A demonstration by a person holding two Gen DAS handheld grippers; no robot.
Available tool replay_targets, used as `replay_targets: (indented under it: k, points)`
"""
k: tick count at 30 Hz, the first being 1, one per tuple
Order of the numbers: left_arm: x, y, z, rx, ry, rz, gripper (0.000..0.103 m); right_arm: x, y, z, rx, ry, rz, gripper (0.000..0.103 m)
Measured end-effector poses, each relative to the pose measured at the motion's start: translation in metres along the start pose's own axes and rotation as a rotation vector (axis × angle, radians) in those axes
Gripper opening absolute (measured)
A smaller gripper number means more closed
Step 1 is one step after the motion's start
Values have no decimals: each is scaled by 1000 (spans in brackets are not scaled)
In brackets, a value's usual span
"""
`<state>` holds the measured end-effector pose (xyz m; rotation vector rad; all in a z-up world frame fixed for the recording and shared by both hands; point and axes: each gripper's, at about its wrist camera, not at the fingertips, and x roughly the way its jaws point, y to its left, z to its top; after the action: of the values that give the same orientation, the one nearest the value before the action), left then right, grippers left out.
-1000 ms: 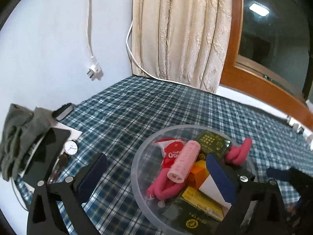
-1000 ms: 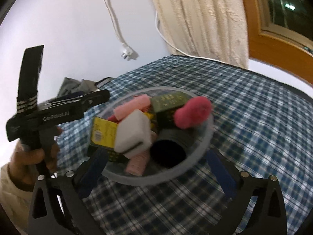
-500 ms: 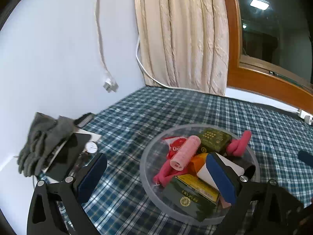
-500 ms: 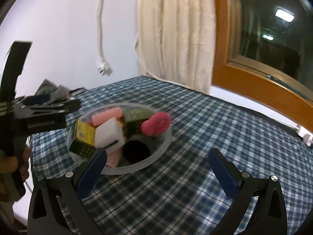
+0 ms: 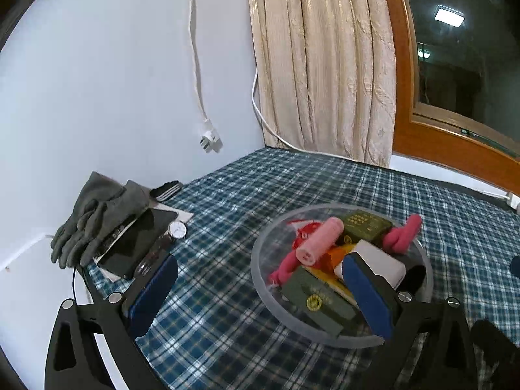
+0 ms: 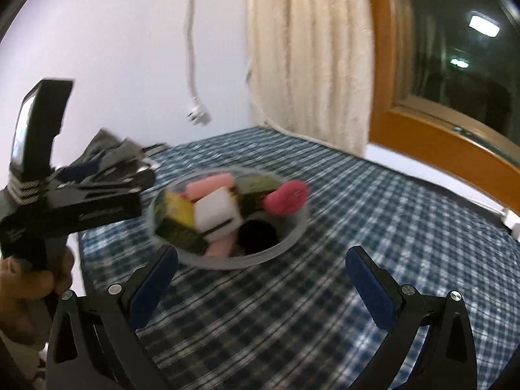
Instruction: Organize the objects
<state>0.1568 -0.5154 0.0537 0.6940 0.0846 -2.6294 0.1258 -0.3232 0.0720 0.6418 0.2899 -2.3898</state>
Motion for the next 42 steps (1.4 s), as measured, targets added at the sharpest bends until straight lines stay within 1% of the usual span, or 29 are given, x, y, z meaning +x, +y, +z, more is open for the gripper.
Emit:
replay_targets:
  k: [4, 9, 15, 21, 32, 36, 42]
  points:
    - [1, 1, -5, 8, 10, 15, 103, 5, 16, -6, -53, 34, 35, 103]
    - [4, 3, -9, 6, 29, 13, 103, 11, 24, -9, -61, 55, 34, 103]
    - [8, 4, -12, 10, 36, 9, 103, 16, 23, -9, -45, 82, 66, 103]
    - [11, 1, -14, 26, 43, 17, 103, 20, 28, -11, -71, 95, 77, 103]
    - [19, -2, -16, 42, 59, 32, 103, 24, 23, -13, -80, 107, 94, 103]
    - [21, -4, -17, 48, 61, 34, 103, 28, 21, -13, -68, 122, 92, 103]
    - [22, -3, -16, 43, 64, 35, 103, 28, 21, -12, -58, 126, 115, 103]
